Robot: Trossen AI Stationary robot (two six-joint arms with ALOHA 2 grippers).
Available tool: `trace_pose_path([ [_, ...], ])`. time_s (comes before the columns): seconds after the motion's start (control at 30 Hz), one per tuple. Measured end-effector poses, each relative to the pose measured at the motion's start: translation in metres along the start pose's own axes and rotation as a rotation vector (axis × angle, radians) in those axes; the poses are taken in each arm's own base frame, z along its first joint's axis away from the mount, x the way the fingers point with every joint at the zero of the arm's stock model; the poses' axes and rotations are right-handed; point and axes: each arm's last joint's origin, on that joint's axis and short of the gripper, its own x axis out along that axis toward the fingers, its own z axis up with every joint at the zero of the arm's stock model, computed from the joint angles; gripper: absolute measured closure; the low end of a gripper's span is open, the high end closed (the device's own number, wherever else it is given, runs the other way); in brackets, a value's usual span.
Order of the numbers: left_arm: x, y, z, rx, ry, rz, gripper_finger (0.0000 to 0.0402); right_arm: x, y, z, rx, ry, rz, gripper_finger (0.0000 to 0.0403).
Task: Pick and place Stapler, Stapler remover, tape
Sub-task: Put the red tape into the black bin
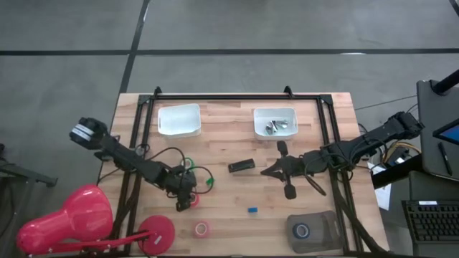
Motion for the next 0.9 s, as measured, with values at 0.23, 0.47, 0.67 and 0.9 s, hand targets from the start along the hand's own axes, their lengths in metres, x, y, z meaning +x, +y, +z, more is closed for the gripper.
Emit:
trace_pose_path([
  [0.23,-0.002,-0.005,0.006,0.027,-0.061,-0.026,0.0333,0.001,0.0,-0.005,-0.001,0.014,-0.002,0.0394],
  [0.47,-0.014,-0.017,0.025,0.109,-0.27,-0.019,0.0362,0.003,0.0,-0.011,-0.009,-0.019,0.019,0.0394],
  [0.67,-0.038,-0.037,0.058,0.222,-0.672,0.023,0.0327,0.004,0.005,-0.017,-0.049,-0.149,0.195,0.0394],
  [0.9,-0.074,-0.055,0.085,0.312,-1.129,0.029,0.0351,0.004,0.005,-0.023,-0.02,-0.215,0.264,0.0393],
])
